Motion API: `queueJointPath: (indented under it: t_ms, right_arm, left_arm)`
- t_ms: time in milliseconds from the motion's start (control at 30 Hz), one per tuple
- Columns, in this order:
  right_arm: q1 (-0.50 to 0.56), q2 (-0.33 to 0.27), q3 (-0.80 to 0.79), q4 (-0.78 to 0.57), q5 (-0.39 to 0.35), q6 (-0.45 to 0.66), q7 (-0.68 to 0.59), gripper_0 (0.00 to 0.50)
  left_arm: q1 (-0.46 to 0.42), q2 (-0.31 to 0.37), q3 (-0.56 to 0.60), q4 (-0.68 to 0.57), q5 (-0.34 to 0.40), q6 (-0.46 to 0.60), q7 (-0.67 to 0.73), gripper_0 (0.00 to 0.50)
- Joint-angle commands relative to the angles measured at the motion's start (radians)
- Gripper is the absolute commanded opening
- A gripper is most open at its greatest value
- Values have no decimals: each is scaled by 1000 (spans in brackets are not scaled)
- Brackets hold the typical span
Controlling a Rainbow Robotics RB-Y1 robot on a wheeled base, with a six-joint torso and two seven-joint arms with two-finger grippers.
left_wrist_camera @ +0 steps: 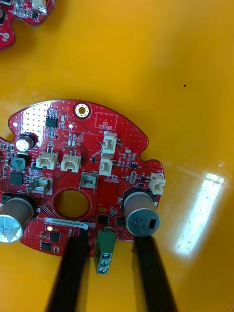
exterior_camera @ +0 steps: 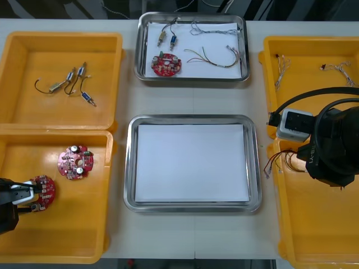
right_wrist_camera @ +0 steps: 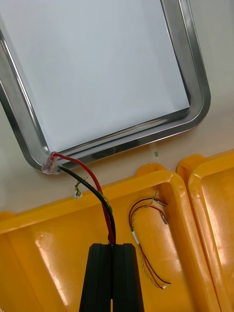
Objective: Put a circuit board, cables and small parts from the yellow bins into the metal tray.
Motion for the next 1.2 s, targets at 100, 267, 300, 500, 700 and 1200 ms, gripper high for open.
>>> queueJointPath:
  t_ms: [100, 267, 300, 500, 700, 1200]
  right_arm:
    - [-25, -37, 8, -28, -11, -4, -25, 0]
    - [-25, -37, 8, -26, -11, -1, -23, 0]
    - [-25, -37, 8, -28, -11, -1, -25, 0]
    - [-25, -37, 8, -28, -16, -1, -27, 0]
    - [-25, -37, 8, -28, -19, -1, -27, 0]
    - [-25, -38, 7, -28, -23, -1, -27, 0]
  left_arm:
    - [-28, -11, -17, 6, -14, 9, -110, 0]
    - [-26, -11, -19, 7, -12, 9, -110, 0]
    - [-26, -11, -17, 6, -12, 9, -110, 0]
    - [-28, 2, -17, -5, 2, 9, -102, 0]
    - [-26, 14, 9, -26, 20, 35, -81, 0]
    - [0, -60, 268, -68, 49, 340, 99, 0]
